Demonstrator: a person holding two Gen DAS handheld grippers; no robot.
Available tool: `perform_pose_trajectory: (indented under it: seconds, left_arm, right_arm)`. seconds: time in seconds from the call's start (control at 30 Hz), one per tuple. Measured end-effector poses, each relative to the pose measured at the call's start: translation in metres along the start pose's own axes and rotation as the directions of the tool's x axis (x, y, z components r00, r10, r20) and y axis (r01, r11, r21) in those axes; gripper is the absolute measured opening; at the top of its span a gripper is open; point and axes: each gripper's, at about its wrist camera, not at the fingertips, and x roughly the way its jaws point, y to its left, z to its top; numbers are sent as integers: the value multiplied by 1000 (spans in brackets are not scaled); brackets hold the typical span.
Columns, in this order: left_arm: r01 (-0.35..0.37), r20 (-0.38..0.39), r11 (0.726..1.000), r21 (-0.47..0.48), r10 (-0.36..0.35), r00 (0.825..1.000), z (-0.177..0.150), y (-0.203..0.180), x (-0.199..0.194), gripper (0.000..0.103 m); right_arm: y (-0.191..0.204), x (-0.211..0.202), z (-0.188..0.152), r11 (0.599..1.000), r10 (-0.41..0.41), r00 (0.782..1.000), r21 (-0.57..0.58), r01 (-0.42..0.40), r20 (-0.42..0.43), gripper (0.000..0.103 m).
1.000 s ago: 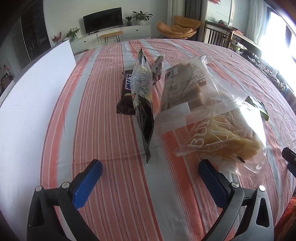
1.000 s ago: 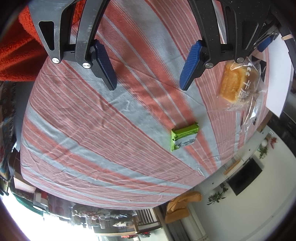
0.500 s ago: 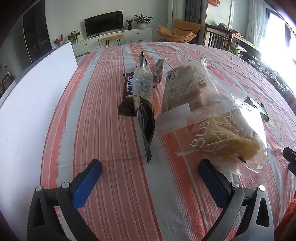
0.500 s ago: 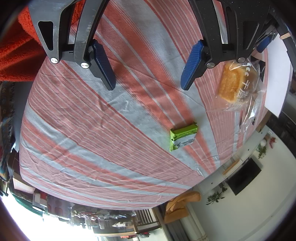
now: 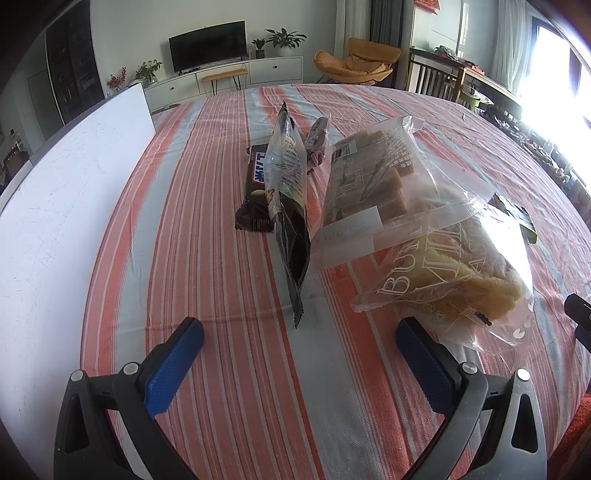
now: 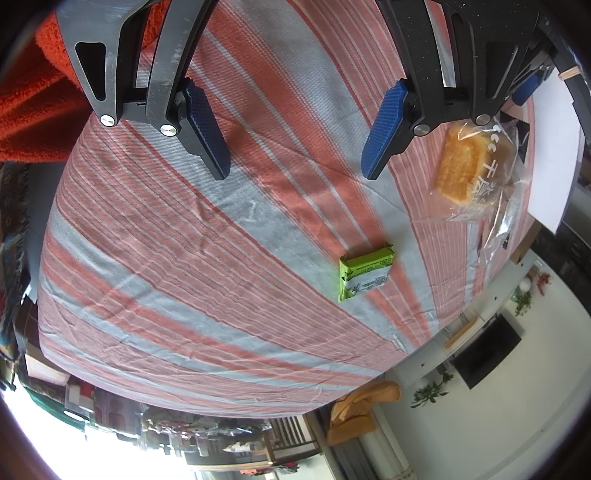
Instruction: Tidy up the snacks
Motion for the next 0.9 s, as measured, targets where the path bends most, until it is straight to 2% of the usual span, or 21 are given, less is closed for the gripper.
perform_pose_trajectory:
  seconds: [0.9]
  left_arm:
    - [-1, 1, 1000, 1, 1, 1000, 0, 0, 0, 103]
  right_arm:
    - [0, -1, -1, 1000, 3, 1000, 0, -3, 2, 77]
